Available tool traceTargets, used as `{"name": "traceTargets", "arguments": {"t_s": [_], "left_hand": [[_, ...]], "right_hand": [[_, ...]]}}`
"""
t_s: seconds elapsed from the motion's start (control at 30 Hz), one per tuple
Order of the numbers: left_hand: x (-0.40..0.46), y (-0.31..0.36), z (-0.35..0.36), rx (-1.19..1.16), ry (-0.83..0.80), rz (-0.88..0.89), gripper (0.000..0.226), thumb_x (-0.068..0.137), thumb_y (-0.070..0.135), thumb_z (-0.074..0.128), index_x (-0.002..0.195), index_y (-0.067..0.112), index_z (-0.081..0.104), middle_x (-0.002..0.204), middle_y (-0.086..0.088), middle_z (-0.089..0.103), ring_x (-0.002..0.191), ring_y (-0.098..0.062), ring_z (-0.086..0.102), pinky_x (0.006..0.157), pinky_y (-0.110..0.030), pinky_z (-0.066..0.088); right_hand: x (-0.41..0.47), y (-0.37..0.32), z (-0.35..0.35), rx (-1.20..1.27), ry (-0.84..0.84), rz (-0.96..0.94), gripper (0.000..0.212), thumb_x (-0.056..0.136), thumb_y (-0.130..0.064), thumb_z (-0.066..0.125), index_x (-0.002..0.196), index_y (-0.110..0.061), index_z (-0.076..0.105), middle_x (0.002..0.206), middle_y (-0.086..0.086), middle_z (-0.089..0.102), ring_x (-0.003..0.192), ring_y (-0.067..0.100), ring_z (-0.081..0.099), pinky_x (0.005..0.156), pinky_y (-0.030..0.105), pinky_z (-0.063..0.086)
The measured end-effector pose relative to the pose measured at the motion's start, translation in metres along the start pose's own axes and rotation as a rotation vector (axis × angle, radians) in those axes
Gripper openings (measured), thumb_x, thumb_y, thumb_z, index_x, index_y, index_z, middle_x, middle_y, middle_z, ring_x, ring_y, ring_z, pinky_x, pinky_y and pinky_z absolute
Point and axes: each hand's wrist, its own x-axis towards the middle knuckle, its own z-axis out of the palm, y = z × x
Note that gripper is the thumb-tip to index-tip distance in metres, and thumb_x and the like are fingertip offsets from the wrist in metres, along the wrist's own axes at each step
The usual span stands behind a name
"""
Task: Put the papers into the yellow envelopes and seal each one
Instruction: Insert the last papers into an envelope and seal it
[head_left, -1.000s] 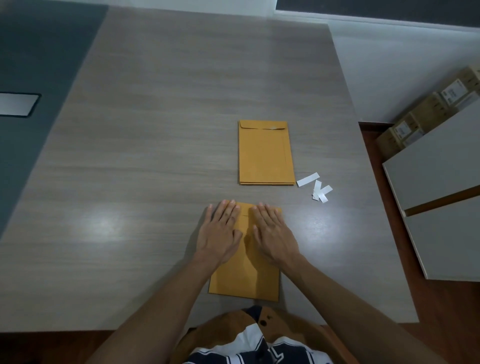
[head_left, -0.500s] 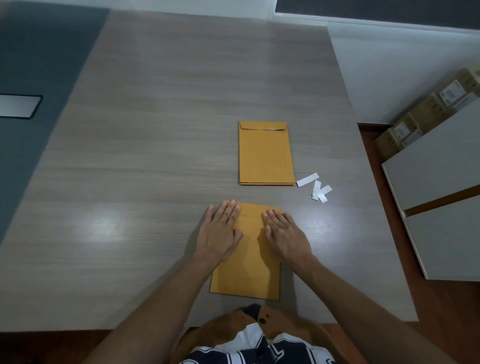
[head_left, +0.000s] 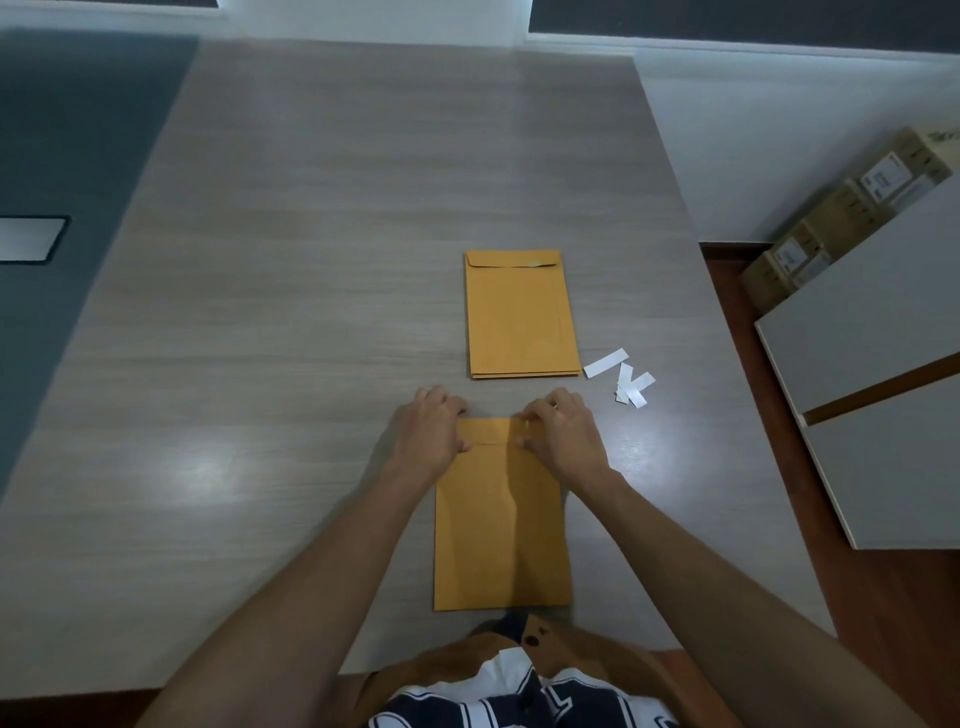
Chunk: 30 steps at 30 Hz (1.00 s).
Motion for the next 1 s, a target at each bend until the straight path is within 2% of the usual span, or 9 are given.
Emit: {"name": "traceTargets", "arguments": {"t_s": [0.1,0.17,0.27,0.37,0.53,0.63,0.73,0.87,1.0], "left_hand": [[0.006,0.000,-0.004,-0.035,-0.040,-0.052,0.041,0.074,0.032,0.082,0.108,0.024,0.062,0.110,0.003,0.052,0.108,-0.017,0.043,0.084,-0.026,0.036],[0.009,0.000,-0.005,-0.077,-0.077,-0.094,0.035,0.070,0.028,0.085,0.095,0.027,0.060,0.104,0.005,0.053,0.101,-0.016,0.045,0.085,-0.030,0.042],[0.014,-0.001,-0.009,-0.288,-0.191,-0.166,0.033,0.072,0.014,0.084,0.086,0.025,0.055,0.097,0.002,0.060,0.092,-0.016,0.055,0.077,-0.034,0.050],[0.027,-0.003,-0.020,-0.476,-0.176,-0.160,0.027,0.075,0.008,0.080,0.085,0.023,0.059,0.092,0.002,0.061,0.087,-0.015,0.055,0.066,-0.025,0.043],[0.058,0.002,-0.041,-0.666,-0.037,-0.173,0.018,0.082,0.008,0.077,0.095,0.019,0.071,0.105,-0.002,0.064,0.091,-0.017,0.054,0.077,-0.027,0.045],[0.083,0.011,-0.052,-0.686,0.048,-0.191,0.018,0.081,0.009,0.077,0.095,0.020,0.072,0.099,-0.002,0.064,0.080,-0.012,0.052,0.073,-0.026,0.046],[0.114,0.021,-0.066,-0.679,0.105,-0.207,0.022,0.080,0.010,0.078,0.100,0.018,0.074,0.089,-0.001,0.057,0.068,-0.008,0.046,0.063,-0.017,0.040],[0.159,0.029,-0.078,-0.625,0.147,-0.233,0.023,0.081,0.011,0.077,0.103,0.016,0.074,0.113,-0.009,0.068,0.102,-0.026,0.061,0.082,-0.026,0.048],[0.203,0.029,-0.080,-0.558,0.190,-0.216,0.022,0.080,0.009,0.077,0.102,0.013,0.074,0.110,-0.005,0.069,0.097,-0.024,0.061,0.079,-0.024,0.045]], "right_hand": [[0.005,-0.001,-0.005,-0.014,-0.055,0.025,0.039,0.080,-0.042,0.073,0.113,-0.026,0.061,0.116,-0.002,0.049,0.112,0.018,0.042,0.095,0.032,0.036],[0.007,-0.003,-0.010,0.005,-0.094,0.025,0.037,0.079,-0.039,0.074,0.109,-0.025,0.059,0.111,-0.004,0.050,0.110,0.018,0.043,0.094,0.032,0.037],[0.009,-0.003,-0.016,0.226,-0.140,0.077,0.030,0.079,-0.024,0.076,0.100,-0.022,0.056,0.099,-0.006,0.051,0.103,0.018,0.050,0.086,0.032,0.045],[0.014,0.002,-0.026,0.398,-0.080,0.091,0.030,0.077,-0.018,0.078,0.096,-0.019,0.056,0.099,-0.004,0.055,0.098,0.017,0.052,0.076,0.029,0.041],[0.044,0.011,-0.056,0.493,0.066,0.130,0.031,0.075,-0.024,0.081,0.102,-0.020,0.065,0.107,0.004,0.055,0.095,0.012,0.047,0.072,0.022,0.030],[0.075,0.011,-0.072,0.451,0.112,0.154,0.032,0.076,-0.024,0.081,0.103,-0.022,0.067,0.113,0.006,0.055,0.102,0.014,0.050,0.080,0.020,0.030],[0.110,0.013,-0.086,0.433,0.124,0.183,0.031,0.077,-0.026,0.080,0.105,-0.024,0.067,0.117,0.005,0.056,0.108,0.016,0.050,0.084,0.020,0.030],[0.158,0.018,-0.097,0.431,0.135,0.189,0.033,0.077,-0.026,0.080,0.108,-0.024,0.067,0.119,0.005,0.053,0.112,0.017,0.048,0.086,0.020,0.031],[0.199,0.022,-0.102,0.441,0.140,0.199,0.033,0.080,-0.022,0.078,0.111,-0.021,0.066,0.116,0.005,0.046,0.102,0.013,0.041,0.086,0.019,0.030]]}}
